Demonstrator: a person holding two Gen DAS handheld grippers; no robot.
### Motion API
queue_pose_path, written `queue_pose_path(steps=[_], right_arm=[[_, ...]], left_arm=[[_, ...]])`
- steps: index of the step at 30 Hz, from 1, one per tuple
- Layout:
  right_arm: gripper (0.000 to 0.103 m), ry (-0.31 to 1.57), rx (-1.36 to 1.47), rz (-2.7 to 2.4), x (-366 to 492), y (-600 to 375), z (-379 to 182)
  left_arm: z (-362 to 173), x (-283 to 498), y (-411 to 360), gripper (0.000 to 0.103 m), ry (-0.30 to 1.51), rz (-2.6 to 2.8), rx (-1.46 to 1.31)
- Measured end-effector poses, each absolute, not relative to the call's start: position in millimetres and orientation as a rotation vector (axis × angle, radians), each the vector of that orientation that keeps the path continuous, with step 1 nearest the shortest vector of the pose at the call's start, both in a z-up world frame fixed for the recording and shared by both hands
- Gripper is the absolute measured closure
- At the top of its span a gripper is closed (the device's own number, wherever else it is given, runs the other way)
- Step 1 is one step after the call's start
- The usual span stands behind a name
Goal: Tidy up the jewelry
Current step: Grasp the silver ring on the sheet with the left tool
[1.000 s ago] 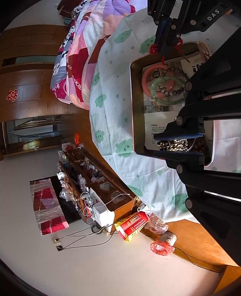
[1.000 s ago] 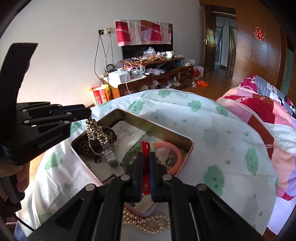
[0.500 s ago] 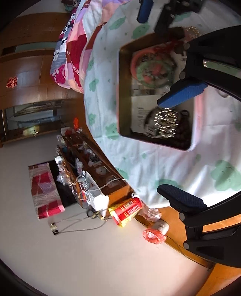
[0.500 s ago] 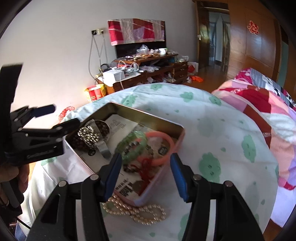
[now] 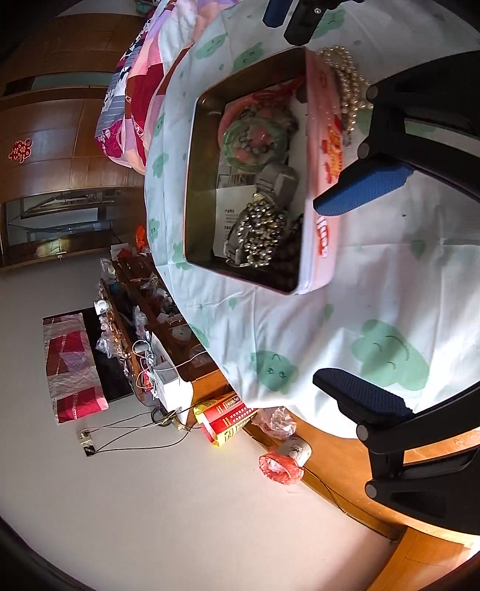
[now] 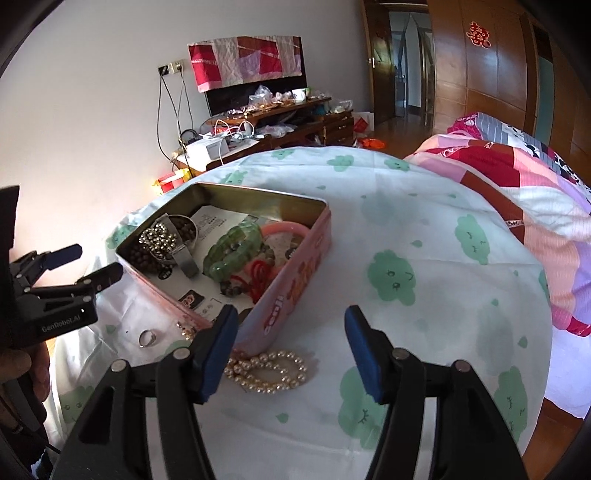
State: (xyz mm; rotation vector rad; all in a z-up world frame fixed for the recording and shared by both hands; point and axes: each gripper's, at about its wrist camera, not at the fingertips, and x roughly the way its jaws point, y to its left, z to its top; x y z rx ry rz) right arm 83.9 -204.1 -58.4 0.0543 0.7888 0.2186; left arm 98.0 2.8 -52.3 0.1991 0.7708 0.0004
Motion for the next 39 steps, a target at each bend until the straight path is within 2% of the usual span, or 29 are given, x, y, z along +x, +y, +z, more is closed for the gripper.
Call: queue_pose_path(steps=[21,27,32,35,39], right_arm=[[0.038,0.918,-0.030,0.257,80.2,-171.2,-88.9],[0.038,0.904,-0.102,0.223,74.5,-166.6,-91.3],[0.052,0.901,-0.117,0.210,66.7,-172.0,-90.9],[0.070,0.929,-0.122,0.192,62.4,-178.2,-94.3],[0.070,0.926,-0.104,0.175,59.2,-186.0,-94.3]], left_arm=[[-77.1,82.8,4.6,0.018,0.835,-0.004,0.179],[-85.2,77.3,1.4,0.018,0.862,-0.022,0.167],[-83.3,71.8,-2.3,0.018,0.859,-0.046,0.161],[-81.4,69.3,-6.4,0.018,0.857,-0.070,0.154],[-81.2,67.7,-20.1,0.018,0.857,-0.125,0.169]])
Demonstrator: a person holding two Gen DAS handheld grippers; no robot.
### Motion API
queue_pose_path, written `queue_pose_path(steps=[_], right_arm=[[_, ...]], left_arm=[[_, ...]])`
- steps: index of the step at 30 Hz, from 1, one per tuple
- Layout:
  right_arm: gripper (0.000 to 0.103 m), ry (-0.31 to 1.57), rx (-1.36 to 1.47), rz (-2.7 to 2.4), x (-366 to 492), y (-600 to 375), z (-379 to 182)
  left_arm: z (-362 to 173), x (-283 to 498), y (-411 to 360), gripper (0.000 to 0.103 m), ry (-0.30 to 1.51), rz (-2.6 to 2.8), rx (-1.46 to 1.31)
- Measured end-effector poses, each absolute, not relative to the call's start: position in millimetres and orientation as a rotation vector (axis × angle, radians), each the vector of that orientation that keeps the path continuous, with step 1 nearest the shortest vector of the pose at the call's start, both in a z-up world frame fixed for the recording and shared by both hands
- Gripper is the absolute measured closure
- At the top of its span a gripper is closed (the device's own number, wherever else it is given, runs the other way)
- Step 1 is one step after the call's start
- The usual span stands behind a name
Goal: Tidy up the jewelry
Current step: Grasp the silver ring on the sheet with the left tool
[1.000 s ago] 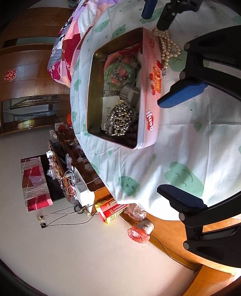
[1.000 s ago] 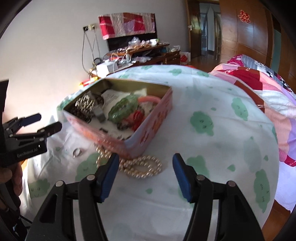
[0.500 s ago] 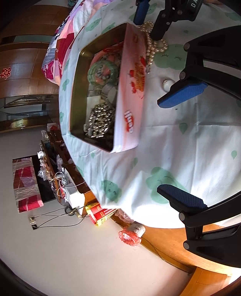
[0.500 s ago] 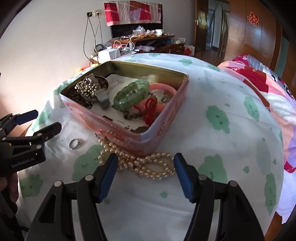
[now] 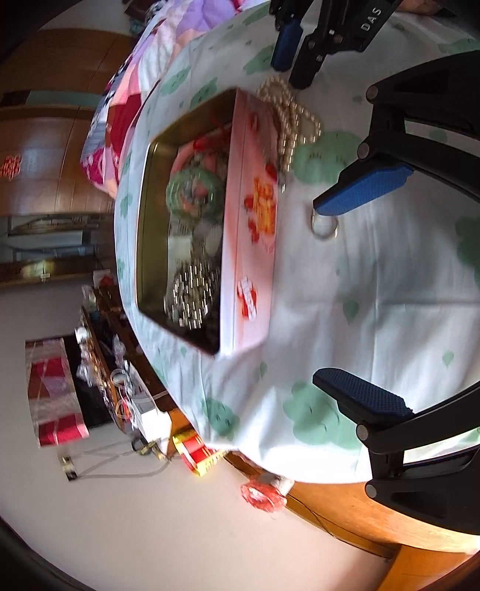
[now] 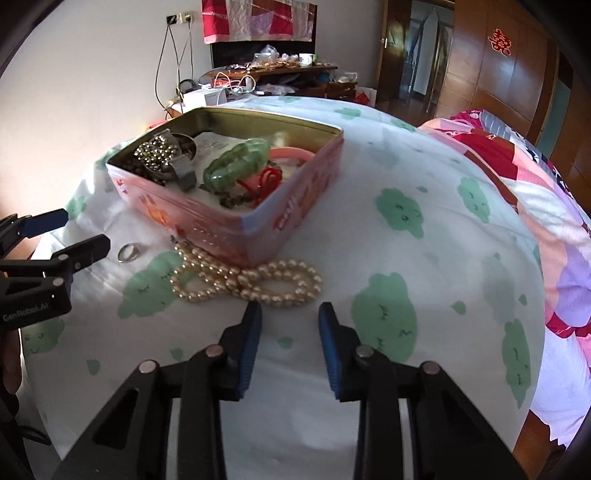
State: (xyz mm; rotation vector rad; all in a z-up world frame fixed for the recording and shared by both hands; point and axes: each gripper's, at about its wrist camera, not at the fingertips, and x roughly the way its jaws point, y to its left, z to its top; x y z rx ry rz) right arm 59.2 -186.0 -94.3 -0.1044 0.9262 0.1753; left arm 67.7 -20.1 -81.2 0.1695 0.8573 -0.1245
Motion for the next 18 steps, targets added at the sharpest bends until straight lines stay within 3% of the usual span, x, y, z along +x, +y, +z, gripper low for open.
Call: queue_pose_path(steps=[10,11,13,15,18], right_arm=[[0.069,0.919,0.005,0.186,61.6,-199.0,-93.0],[0.068,0.917,0.014,0.189,61.4,-200.2,-93.0],[0.066,0.915,0.028,0.195,60.9,-201.5,-93.2],[0.063,0.914,0.034,0.203,60.8,-201.4,-93.3],[0.055,0.912,0.033,0.200,59.8,-201.1,-93.2]], left_arm=[[-94.3,79.7,-44.0,0.022,0.898,-0.181,0.200],[-94.8,80.5,-42.6,0.027,0.901,-0.190,0.188],[-93.9,82.0,-36.2,0.047,0.907,-0.204,0.146],[-92.4,81.3,-34.2,0.074,0.907,-0.224,0.149],[-91.9,77.3,-29.7,0.082,0.912,-0.239,0.144]])
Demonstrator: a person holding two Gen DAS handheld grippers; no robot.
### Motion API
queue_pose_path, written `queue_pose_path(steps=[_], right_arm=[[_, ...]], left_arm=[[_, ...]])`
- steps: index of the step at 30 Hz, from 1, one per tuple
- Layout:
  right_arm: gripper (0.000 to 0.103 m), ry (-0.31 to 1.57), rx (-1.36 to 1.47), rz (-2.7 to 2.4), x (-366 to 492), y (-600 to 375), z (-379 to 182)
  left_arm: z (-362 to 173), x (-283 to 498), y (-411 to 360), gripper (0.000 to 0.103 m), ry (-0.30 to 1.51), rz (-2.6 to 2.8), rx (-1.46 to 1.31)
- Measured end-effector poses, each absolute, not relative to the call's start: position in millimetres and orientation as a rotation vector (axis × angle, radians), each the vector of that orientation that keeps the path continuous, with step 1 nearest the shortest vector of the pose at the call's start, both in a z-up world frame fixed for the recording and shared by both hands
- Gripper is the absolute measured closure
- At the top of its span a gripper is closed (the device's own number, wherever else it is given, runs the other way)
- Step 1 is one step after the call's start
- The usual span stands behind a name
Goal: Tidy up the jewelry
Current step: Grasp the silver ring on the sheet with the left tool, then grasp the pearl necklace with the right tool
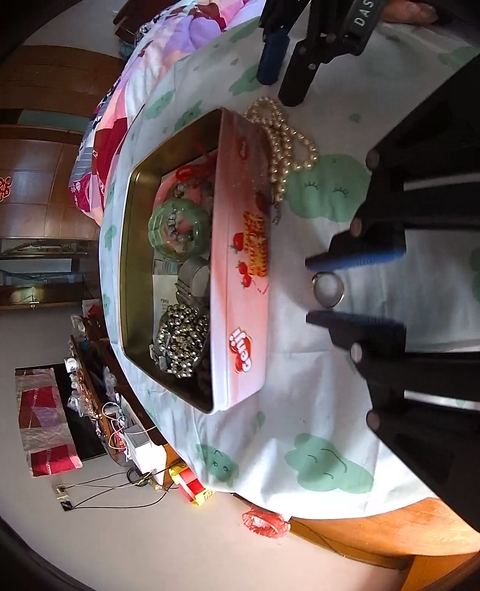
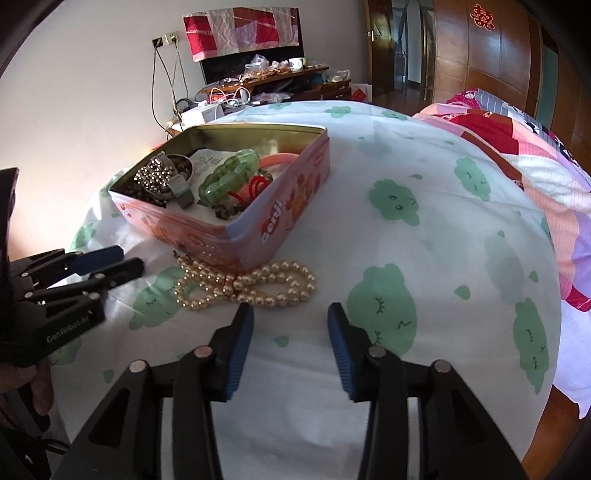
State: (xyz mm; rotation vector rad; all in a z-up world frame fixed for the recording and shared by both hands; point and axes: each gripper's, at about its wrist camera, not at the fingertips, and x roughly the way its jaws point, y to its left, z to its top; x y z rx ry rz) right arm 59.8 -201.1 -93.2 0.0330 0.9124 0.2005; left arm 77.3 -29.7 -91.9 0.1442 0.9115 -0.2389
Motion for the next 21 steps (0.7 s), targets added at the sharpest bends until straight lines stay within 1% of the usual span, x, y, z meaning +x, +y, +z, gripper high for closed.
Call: queue_pose_path(steps=[1,2,14,21], right_arm=[[0.051,0.912,0.033,0.196,59.7,-201.2,-93.1],[0.050,0.911,0.035,0.190,59.4,-201.8,-92.9],[0.050,0.890,0.054,0.166,68.3,-208.7,-83.3],[0.051,0.941,-0.004,0.172,86.3,-207.0,-91.1]], left_arm=[[-91.9,75.8,-28.3,0.082,0.909,-0.241,0.142],[-92.0,74.3,-27.4,0.083,0.907,-0.243,0.144],[-82.8,77.2,-10.6,0.083,0.878,-0.223,0.126],[-82.6,77.8,-11.0,0.083,0.876,-0.230,0.129]])
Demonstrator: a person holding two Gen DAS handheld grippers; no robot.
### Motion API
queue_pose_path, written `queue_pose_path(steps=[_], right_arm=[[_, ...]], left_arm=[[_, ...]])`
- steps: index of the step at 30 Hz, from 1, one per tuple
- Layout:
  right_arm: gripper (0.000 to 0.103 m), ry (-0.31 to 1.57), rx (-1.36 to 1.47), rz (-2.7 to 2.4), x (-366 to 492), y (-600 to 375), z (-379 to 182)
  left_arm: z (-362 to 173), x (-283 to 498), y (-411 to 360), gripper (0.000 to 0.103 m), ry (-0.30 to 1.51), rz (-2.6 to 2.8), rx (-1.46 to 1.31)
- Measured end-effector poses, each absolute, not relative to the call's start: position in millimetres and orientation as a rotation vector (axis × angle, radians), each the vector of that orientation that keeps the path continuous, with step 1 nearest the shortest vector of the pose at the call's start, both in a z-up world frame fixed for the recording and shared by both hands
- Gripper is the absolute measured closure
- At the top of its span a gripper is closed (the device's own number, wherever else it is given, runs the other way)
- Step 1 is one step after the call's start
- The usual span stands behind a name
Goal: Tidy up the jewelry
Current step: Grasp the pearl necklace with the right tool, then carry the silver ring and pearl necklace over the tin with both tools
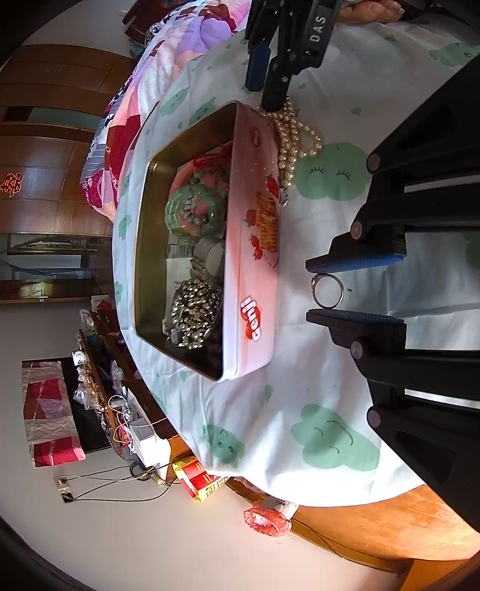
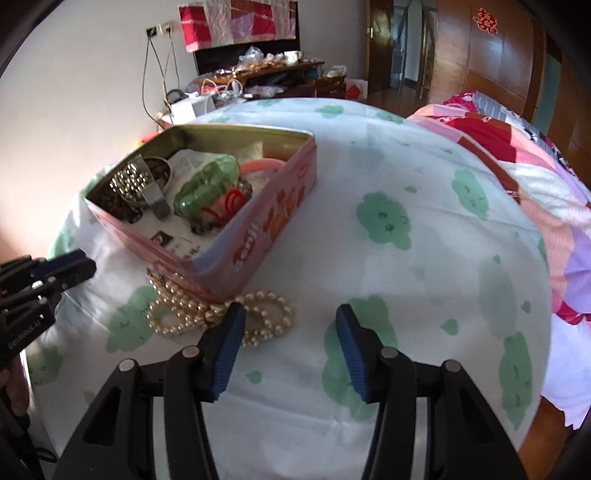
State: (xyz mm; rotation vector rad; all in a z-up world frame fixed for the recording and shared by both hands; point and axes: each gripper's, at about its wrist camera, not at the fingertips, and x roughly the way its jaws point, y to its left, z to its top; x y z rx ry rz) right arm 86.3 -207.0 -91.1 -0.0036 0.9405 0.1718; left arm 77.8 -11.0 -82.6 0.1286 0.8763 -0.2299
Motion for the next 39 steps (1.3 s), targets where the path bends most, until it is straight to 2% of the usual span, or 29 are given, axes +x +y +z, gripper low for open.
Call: queue_pose_path(steps=[6,10,16,29,33,35,36,39], right_arm=[[0.054,0.946,-0.061,0.205,82.5,-201.6,-93.2],[0.082,0.943,-0.094,0.266,67.3,-195.0,-91.9],[0.092,0.911,-0.103,0.287,45.9,-190.1,-91.7],[0.094,0.876,-0.076,0.267,38.5,-194.0,-79.2],[0.090,0.920,-0.080,0.325,36.3,-194.1,-83.1],[0.056,0.904,-0.092,0.340,34.2,-194.0,-81.5],[0.051,0.891,-0.094,0.351,33.4,-193.7,-80.3],[0.049,0.852,-0.142,0.393,34.7,-186.5,-77.3]], left_arm=[[-83.0,77.4,-8.9,0.083,0.878,-0.234,0.117],[-82.3,76.3,-8.9,0.083,0.877,-0.234,0.114],[-81.1,73.9,-9.4,0.083,0.879,-0.242,0.115],[-73.2,70.2,-6.4,0.083,0.863,-0.239,0.100],[-73.9,70.2,-5.8,0.083,0.865,-0.243,0.097],[-74.5,70.1,-6.1,0.083,0.867,-0.245,0.098],[-74.7,70.0,-6.2,0.083,0.867,-0.246,0.099],[-75.5,69.9,-7.0,0.083,0.870,-0.249,0.099]])
